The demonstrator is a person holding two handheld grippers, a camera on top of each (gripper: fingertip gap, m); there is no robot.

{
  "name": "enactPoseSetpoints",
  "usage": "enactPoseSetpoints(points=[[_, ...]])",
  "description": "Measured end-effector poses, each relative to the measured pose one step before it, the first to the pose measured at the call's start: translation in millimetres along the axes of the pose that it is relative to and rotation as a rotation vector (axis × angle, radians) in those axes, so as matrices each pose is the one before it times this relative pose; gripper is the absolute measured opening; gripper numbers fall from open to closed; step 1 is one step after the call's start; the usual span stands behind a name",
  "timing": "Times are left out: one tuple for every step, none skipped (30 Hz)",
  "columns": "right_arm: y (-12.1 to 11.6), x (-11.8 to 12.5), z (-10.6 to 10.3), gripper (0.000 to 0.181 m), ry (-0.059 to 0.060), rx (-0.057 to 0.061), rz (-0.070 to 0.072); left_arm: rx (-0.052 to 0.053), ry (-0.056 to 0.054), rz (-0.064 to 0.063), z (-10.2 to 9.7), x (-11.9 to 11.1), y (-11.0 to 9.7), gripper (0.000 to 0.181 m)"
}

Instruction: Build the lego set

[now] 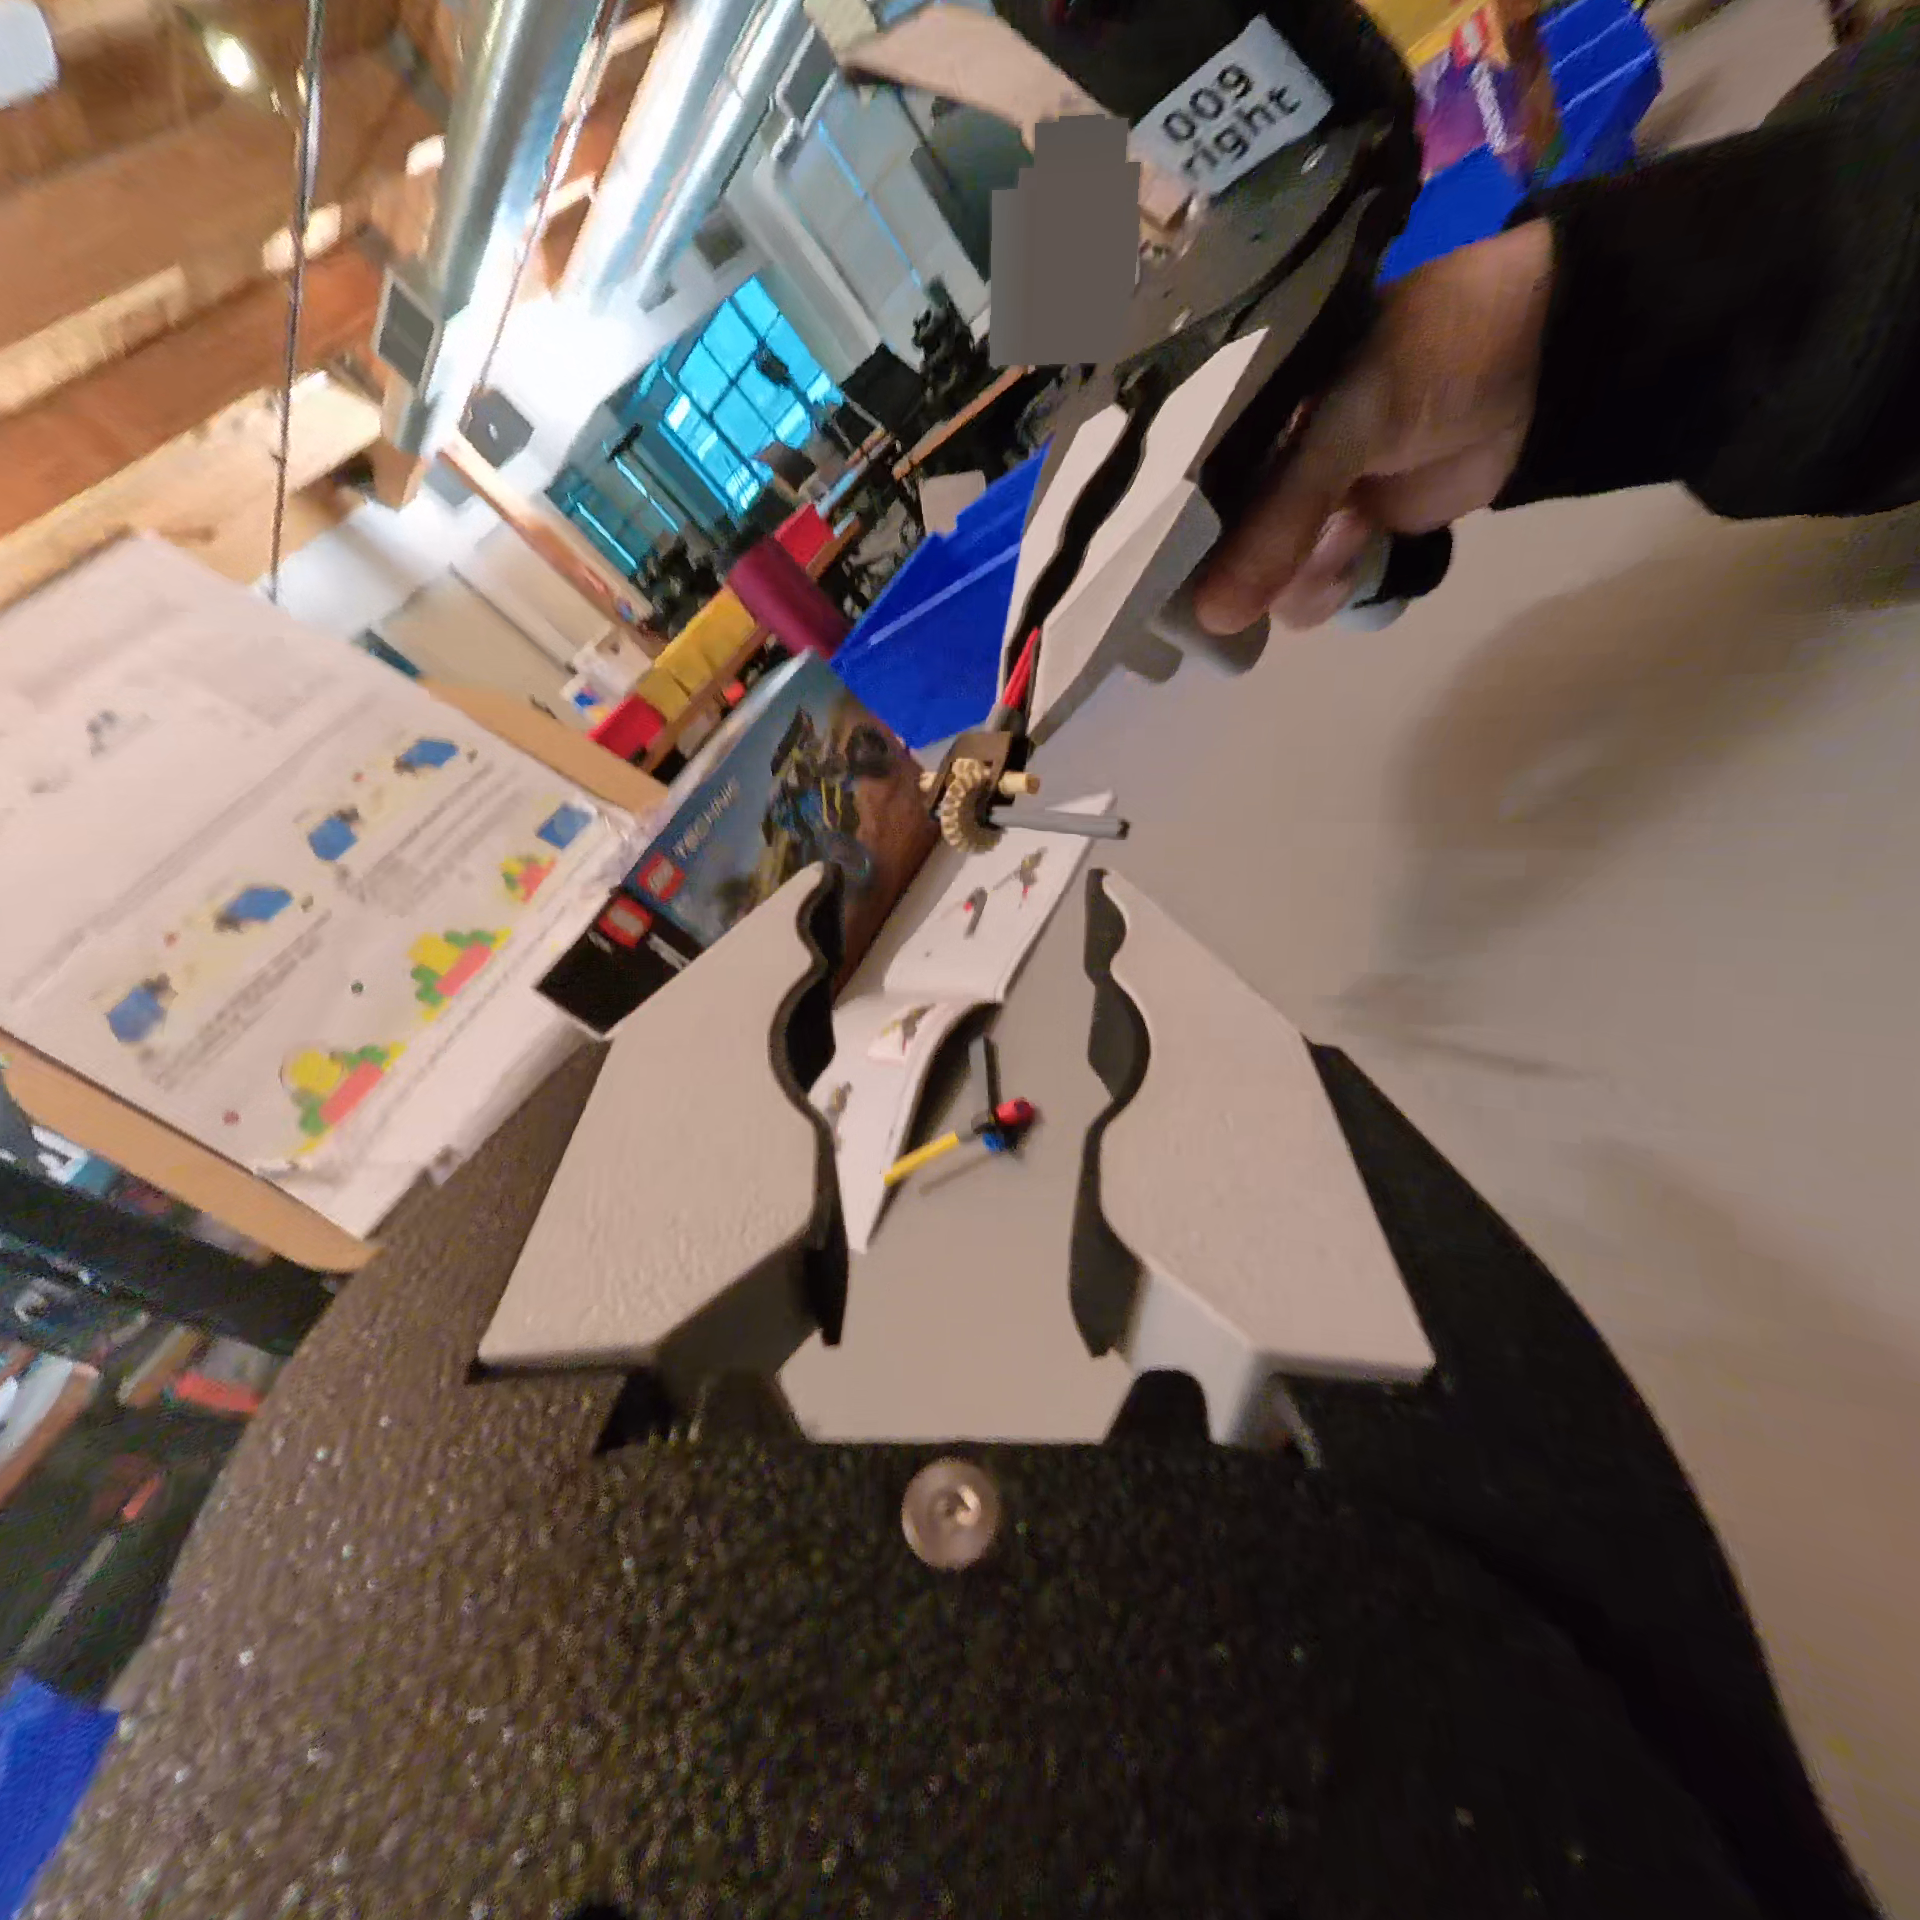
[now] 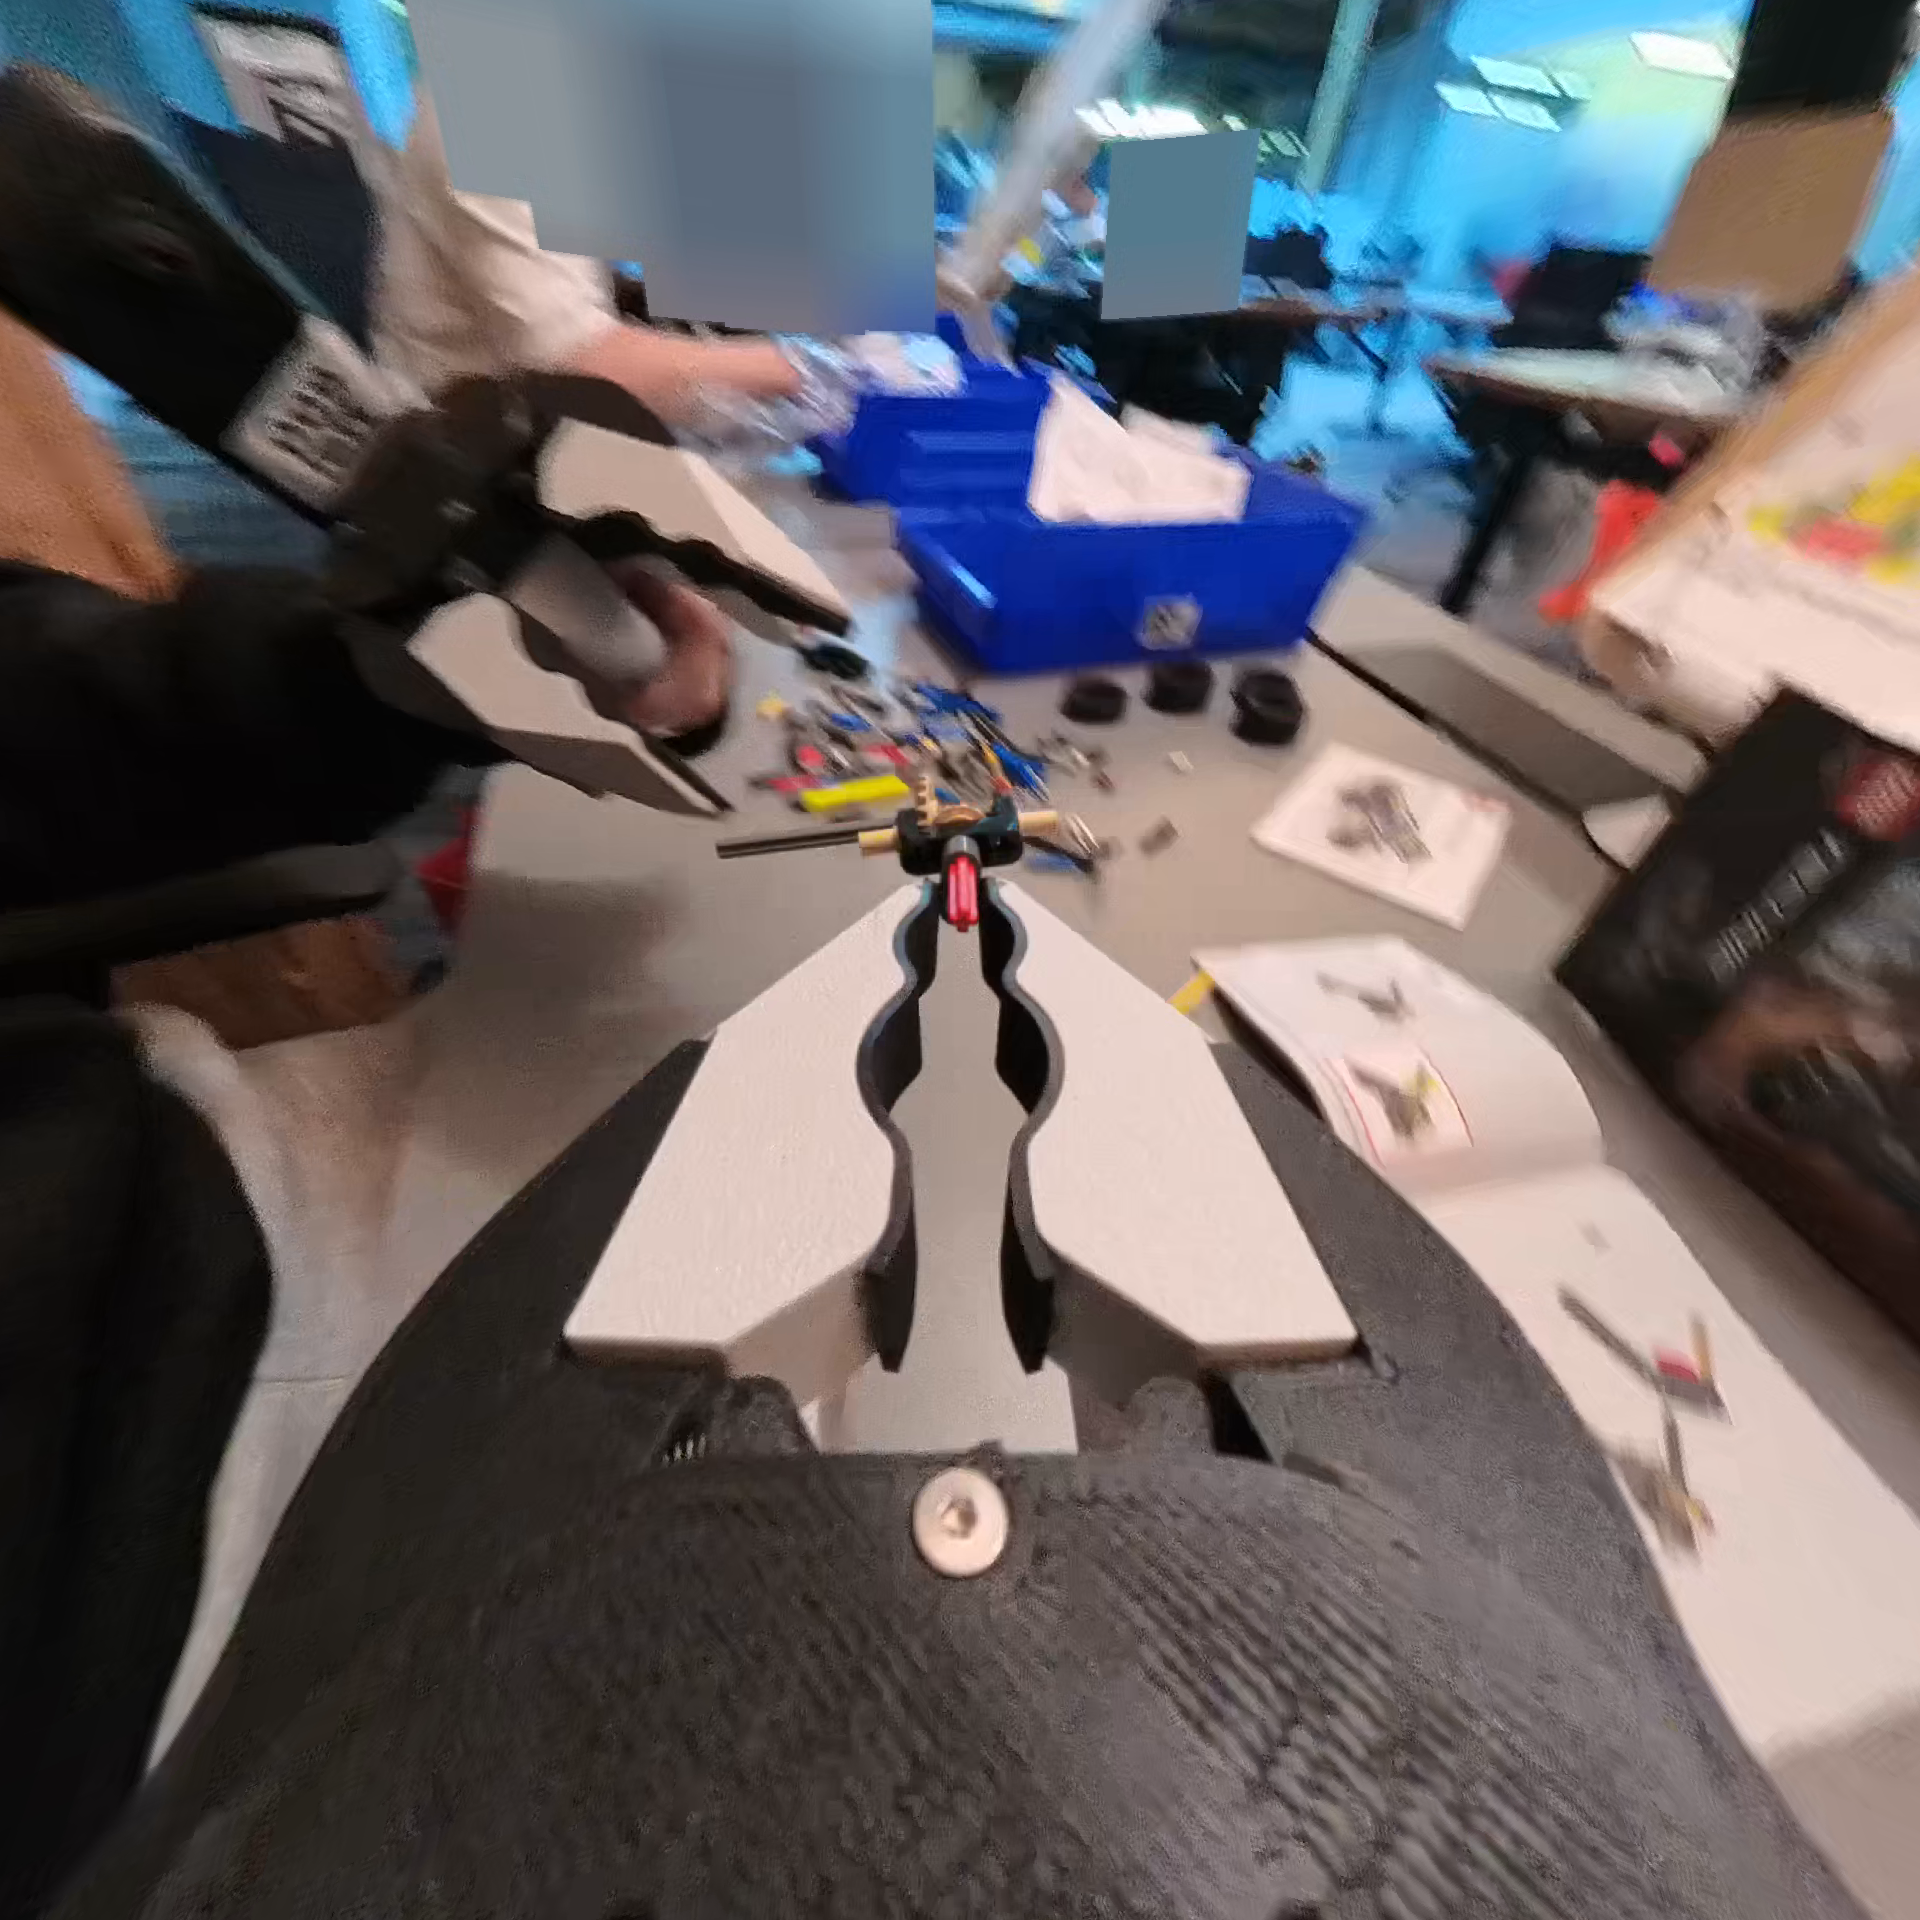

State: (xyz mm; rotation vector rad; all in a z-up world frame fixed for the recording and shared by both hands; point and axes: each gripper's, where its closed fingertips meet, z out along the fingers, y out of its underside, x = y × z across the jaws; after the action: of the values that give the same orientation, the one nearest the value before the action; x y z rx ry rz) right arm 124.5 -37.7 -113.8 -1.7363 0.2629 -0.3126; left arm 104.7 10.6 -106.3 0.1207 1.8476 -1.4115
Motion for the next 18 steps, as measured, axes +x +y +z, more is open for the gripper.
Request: enactPoseSetpoints(points=[[13.34, 8.01, 0.42, 0.006, 0.0372, -0.0399, 0.0314, -0.0188, -0.0019, -0.0261, 1.1, 1.12, 9.25, 0.044], [11.33, 3.68, 2.06, 0.006, 0.0122, -0.0319, 0.0361, -0.0107, -0.0067, -0.0255, 1.9, 0.58, 7.02, 0.044], [9.69, 4.78, 2.74, 0.005, 0.0239, -0.0266, 0.0316, -0.0056, 0.0037, -0.0201, 2.81, 2.14, 5.13, 0.045], [7.93, 6.18, 2.52, 0.006, 0.0377, -0.0213, 0.0109, -0.0072, 0.0176, -0.0165, 3.66, 4.22, 4.01, 0.045], [6.75, 6.77, 2.19, 0.006, 0.0426, -0.0191, -0.0024, -0.0146, 0.0102, -0.0158, 4.48, 3.38, 3.77, 0.045], [6.3, 7.47, 1.79, 0.006, 0.0435, -0.0242, 0.0061, -0.0251, -0.0024, -0.0146, 5.2, 1.88, 4.07, 0.044], [3.36, 6.17, 1.4, 0.006, 0.0335, -0.0104, 0.0108, -0.0338, 0.0005, -0.0122, 5.82, 2.78, 4.59, 0.043], [0.13, 4.84, 0.77, 0.006, 0.0277, 0.0087, 0.0186, -0.0404, -0.0038, -0.0128, 6.34, 2.3, 4.87, 0.04], [0.05, 3.96, 0.67, 0.006, 0.0259, 0.0086, 0.0183, -0.0425, -0.0153, -0.0151, 6.42, 0.9, 4.89, 0.04], [1.94, 3.1, 0.88, 0.006, 0.0212, -0.0058, 0.0027, -0.0325, -0.0004, -0.0162, 6.54, 3.13, 3.43, 0.04], [2.46, 4.88, 0.71, 0.006, 0.0347, -0.0093, -0.0101, -0.0265, 0.0183, -0.0245, 6.69, 5.49, 2.64, 0.04], [0.02, 6.52, -0.09, 0.006, 0.0473, 0.0099, -0.016, -0.0372, 0.0044, -0.0355, 7.24, 2.94, 3.93, 0.039], [-1.96, 4.17, -0.12, 0.006, 0.0325, 0.0268, -0.0145, -0.04, -0.0097, -0.0319, 7.17, -0.04, 4.54, 0.039], [-0.89, 1.83, 0.21, 0.006, 0.0152, 0.0216, -0.0034, -0.0271, -0.0051, -0.021, 6.66, 0.04, 3.0, 0.039], [0.68, 0.03, 0.59, 0.006, 0.0007, 0.0095, 0.0021, -0.0178, -0.0113, -0.02, 6.14, -1.63, 1.66, 0.037], [-1.29, -2.04, 0.32, 0.006, -0.0126, 0.0214, -0.0076, -0.012, -0.0169, -0.0205, 5.43, -3.1, 0.39, 0.037], [-1.59, 0.19, -0.32, 0.005, 0.0065, 0.0239, -0.0045, -0.0055, -0.0044, -0.02, 4.76, -1.87, -0.8, 0.036], [-1.59, 0.67, -0.75, 0.005, 0.0098, 0.0199, -0.0059, -0.007, -0.0064, -0.0313, 4.16, -2.9, -0.49, 0.034]])
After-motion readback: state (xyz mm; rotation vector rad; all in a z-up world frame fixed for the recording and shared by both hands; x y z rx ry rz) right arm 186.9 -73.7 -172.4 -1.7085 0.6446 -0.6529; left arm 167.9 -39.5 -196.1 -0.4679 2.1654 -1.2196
